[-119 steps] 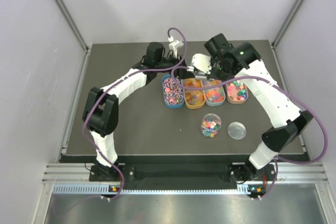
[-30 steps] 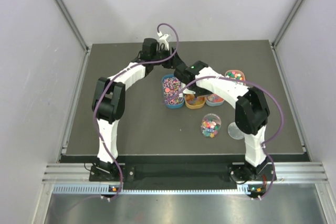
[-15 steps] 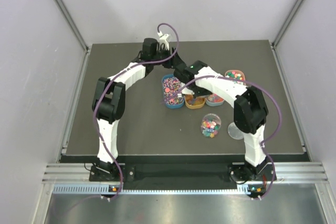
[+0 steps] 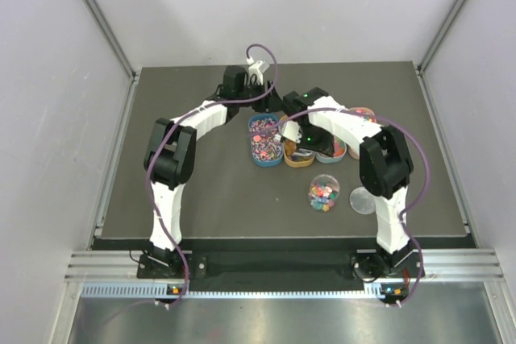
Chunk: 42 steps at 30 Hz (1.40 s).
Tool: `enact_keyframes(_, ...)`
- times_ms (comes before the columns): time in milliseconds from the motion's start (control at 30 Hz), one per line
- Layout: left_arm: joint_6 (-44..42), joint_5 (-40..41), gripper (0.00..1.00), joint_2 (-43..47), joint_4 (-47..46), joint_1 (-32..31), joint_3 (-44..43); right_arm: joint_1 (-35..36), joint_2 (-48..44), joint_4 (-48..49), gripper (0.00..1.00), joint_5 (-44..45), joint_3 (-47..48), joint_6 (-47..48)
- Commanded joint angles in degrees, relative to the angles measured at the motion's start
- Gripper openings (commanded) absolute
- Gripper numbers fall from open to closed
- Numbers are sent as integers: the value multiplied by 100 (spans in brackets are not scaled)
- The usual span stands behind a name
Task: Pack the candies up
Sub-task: Scoop the fake candies from the storage box.
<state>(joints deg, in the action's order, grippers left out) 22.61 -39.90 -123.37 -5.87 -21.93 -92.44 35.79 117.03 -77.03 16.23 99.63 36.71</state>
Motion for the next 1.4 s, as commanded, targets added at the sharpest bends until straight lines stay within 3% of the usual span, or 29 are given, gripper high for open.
enact_keyframes(0, -37, -97, 59, 199, -292, -100, 33, -273, 337, -796, 0, -884, -76, -330)
enact_keyframes(267, -187, -71, 59, 182, -195, -285, -2, -828, 399, -796, 0, -1508, -216, -858)
enact_keyframes(567, -196, -115, 57, 6, -169, -426, -63, -898, 188, -804, 0, -841, 91, -841)
enact_keyframes(900, -169, -71, 56, -55, -116, -417, -204, -705, 21, -813, 0, -893, 548, -1322)
enact_keyframes(1233, -187, 0, 55, 146, 182, -347, -415, -907, -207, -761, 0, -1016, 364, -1746)
enact_keyframes(1367, -204, 79, 55, 646, 226, -241, -397, -1118, -426, -594, 0, -1314, 285, -1589)
